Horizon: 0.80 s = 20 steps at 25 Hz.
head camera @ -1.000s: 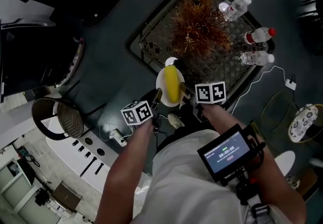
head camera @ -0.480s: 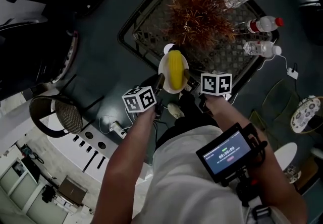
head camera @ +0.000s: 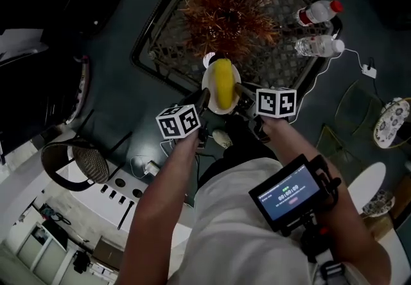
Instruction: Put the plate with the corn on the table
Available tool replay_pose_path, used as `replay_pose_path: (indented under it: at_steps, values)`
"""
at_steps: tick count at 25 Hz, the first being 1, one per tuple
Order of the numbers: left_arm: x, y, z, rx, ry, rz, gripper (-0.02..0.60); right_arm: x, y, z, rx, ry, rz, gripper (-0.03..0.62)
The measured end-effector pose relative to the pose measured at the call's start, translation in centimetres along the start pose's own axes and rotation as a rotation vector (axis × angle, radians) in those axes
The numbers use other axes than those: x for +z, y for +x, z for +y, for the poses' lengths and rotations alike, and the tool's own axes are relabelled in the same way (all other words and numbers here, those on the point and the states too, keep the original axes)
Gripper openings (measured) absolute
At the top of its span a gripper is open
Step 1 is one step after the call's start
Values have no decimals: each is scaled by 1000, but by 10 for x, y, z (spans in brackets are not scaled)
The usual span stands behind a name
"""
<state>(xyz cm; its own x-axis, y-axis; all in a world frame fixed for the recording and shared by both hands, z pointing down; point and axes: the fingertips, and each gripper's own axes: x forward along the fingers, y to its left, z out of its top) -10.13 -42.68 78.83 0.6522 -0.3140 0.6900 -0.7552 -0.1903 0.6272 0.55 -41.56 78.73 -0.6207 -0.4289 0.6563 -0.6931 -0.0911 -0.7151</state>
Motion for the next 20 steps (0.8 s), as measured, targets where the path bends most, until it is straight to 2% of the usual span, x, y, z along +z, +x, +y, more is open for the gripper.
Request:
replay_pose_path:
  at_steps: [5,20]
  values:
    - [-3,15,-9,-9,39,48,43,1,-7,-17,-32,20,-32,46]
    - [-5,56,-25,30,176,167,44,10,-16,-53,-131,5,-91,46]
